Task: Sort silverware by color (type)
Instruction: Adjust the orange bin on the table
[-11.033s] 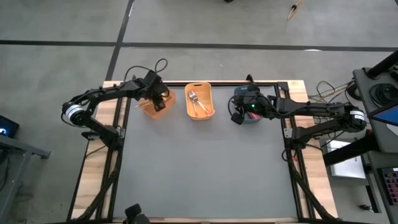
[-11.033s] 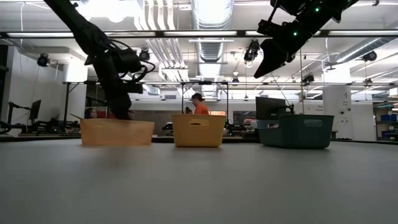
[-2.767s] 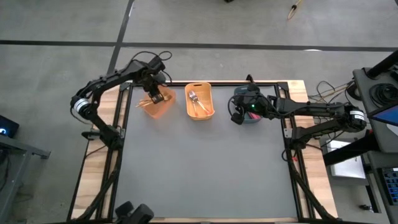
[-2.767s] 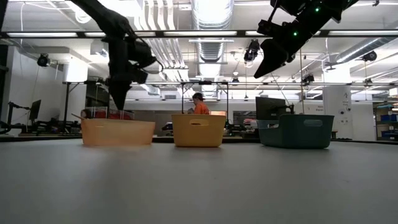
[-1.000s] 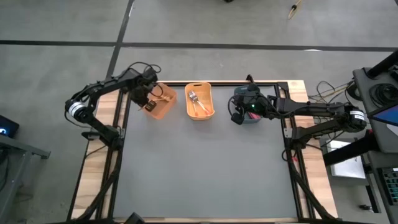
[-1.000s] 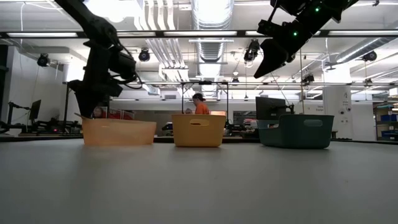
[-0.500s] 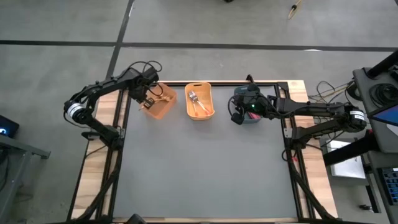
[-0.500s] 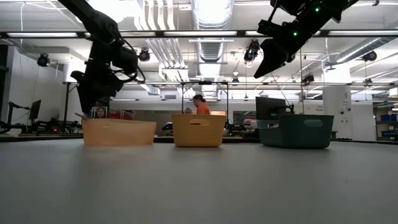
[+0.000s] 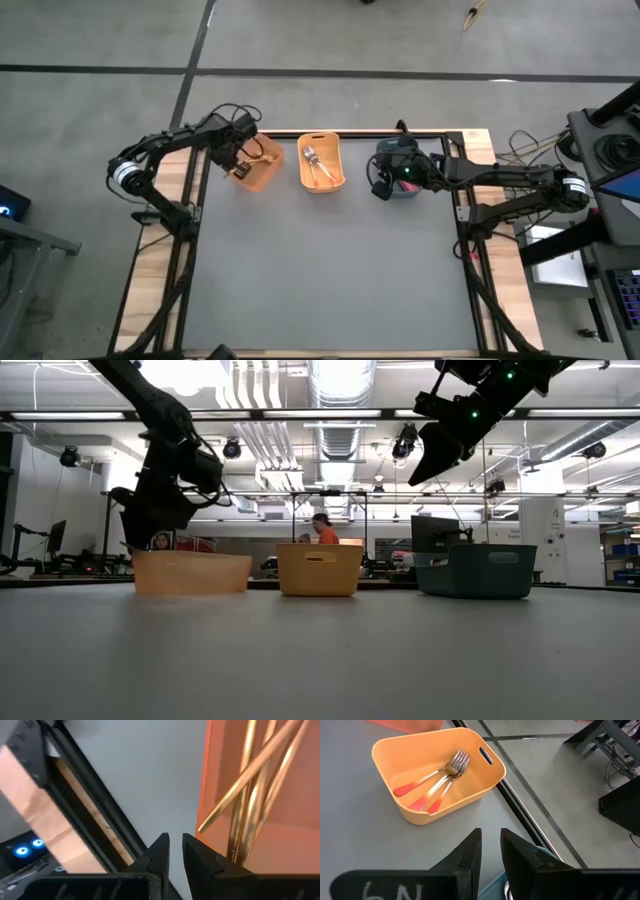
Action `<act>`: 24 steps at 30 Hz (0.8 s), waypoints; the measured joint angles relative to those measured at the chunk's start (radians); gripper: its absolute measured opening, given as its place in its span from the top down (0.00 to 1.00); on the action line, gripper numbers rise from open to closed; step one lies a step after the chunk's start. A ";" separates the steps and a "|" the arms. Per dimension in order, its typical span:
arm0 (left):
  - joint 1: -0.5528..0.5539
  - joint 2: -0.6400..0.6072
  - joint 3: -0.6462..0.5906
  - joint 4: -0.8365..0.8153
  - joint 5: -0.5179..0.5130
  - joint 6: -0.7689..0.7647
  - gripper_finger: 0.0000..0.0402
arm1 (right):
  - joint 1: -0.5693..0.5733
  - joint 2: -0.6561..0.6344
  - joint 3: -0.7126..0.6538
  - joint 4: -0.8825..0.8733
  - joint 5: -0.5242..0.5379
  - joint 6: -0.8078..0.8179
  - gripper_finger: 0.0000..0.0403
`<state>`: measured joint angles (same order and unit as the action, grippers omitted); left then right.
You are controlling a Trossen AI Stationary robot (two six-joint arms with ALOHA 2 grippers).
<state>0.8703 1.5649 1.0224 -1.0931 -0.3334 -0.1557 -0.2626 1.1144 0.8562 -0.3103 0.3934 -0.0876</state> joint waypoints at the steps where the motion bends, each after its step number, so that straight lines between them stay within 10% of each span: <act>1: 0.000 -0.002 -0.002 0.000 0.017 -0.002 0.91 | 0.000 0.000 0.000 0.000 0.000 0.000 0.84; 24: -0.198 -0.003 -0.004 0.000 0.245 -0.113 0.91 | 0.000 0.000 0.000 -0.001 0.000 -0.001 0.84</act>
<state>0.6719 1.5623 1.0183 -1.0928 -0.0887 -0.2689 -0.2623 1.1145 0.8562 -0.3111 0.3932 -0.0885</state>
